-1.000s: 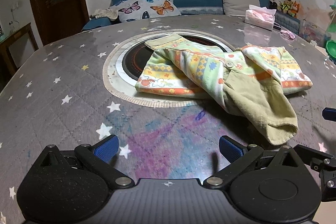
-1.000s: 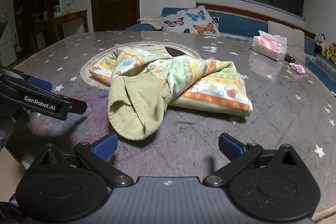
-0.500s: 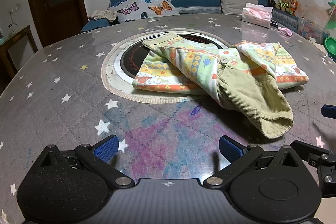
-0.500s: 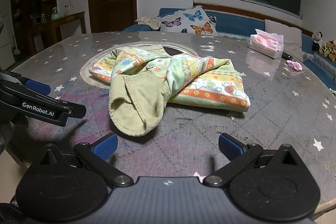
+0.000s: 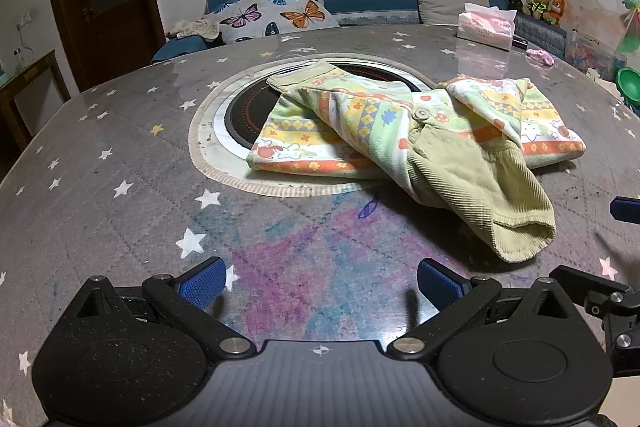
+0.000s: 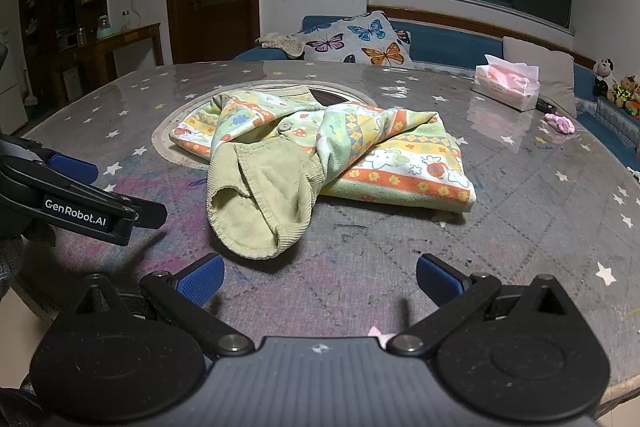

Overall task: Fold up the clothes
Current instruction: 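Move both grippers toward the crumpled striped shirt on the table, then grasp the shirt edge with the left gripper while the right gripper grasps another edge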

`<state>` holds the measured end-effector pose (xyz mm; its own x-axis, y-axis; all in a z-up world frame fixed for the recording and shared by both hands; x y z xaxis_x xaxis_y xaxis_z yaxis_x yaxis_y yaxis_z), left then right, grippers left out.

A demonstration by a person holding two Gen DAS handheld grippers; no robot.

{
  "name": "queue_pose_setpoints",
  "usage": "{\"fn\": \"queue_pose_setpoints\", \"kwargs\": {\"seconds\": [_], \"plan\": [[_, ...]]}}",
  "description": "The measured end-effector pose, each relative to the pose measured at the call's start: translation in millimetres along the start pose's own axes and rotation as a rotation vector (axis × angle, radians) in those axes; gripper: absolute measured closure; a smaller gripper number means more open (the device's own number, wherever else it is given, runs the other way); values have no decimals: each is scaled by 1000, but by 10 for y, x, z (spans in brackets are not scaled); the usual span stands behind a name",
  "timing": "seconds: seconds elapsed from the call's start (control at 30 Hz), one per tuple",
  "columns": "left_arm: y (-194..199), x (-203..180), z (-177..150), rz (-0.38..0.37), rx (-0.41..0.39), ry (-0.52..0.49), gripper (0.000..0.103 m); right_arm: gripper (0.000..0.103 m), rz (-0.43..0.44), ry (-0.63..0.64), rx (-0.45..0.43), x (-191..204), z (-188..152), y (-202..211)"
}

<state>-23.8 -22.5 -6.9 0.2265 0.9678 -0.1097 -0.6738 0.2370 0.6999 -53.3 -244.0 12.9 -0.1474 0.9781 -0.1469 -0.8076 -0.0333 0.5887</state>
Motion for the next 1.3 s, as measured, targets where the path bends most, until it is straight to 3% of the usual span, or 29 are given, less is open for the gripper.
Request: {"fn": "queue_pose_setpoints", "kwargs": {"seconds": [0.57,1.0,1.3], "plan": [[-68,39,144,4,-4,-15,0,0,9,-13,-1,-56,131,-129],[-124,135,587,2,-81,-59,0,0,60,-71,-26,-240,543,-321],[-279,181,976,-36,-121,-91,6,13,23,-58,-26,-365,864,-672]]}}
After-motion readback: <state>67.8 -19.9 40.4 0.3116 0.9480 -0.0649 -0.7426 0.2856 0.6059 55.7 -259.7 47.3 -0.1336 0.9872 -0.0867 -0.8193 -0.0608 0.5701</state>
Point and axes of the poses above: each gripper's, at about its wrist camera, not at the fingertips, and y roughly against the way its jaws point, x to its left, z to its top, the point moved 1 cm from there along -y, roughly the way its jaws point, and after that the axes turned 15 degrees about -z, right-handed, at the moved point
